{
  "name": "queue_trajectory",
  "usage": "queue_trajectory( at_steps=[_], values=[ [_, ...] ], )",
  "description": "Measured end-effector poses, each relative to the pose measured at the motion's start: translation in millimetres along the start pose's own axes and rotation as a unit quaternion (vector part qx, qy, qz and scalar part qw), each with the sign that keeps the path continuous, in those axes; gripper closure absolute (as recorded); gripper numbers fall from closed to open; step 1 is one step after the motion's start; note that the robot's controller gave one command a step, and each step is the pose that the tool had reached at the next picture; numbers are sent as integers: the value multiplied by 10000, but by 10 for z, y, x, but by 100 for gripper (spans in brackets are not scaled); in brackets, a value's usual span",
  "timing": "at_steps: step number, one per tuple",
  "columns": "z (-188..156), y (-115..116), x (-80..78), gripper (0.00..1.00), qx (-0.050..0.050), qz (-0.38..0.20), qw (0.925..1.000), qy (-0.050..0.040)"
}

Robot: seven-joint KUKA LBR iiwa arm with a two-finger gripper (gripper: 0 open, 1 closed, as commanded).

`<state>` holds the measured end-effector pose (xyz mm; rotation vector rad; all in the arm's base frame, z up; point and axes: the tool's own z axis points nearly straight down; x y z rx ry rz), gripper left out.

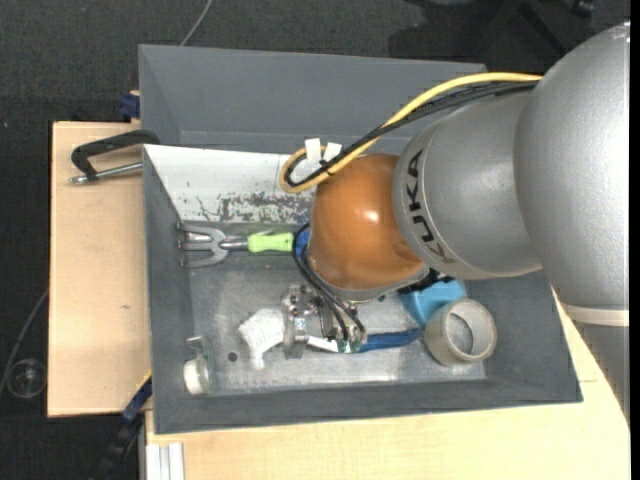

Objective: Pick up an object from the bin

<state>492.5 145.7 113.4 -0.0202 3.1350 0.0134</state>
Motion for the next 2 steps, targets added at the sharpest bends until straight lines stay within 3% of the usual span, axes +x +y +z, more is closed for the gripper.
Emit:
queue_trajectory(
  at_steps=[2],
  values=[
    [-288,5,-10,100,-4,-2,10000,-14]
  ],
)
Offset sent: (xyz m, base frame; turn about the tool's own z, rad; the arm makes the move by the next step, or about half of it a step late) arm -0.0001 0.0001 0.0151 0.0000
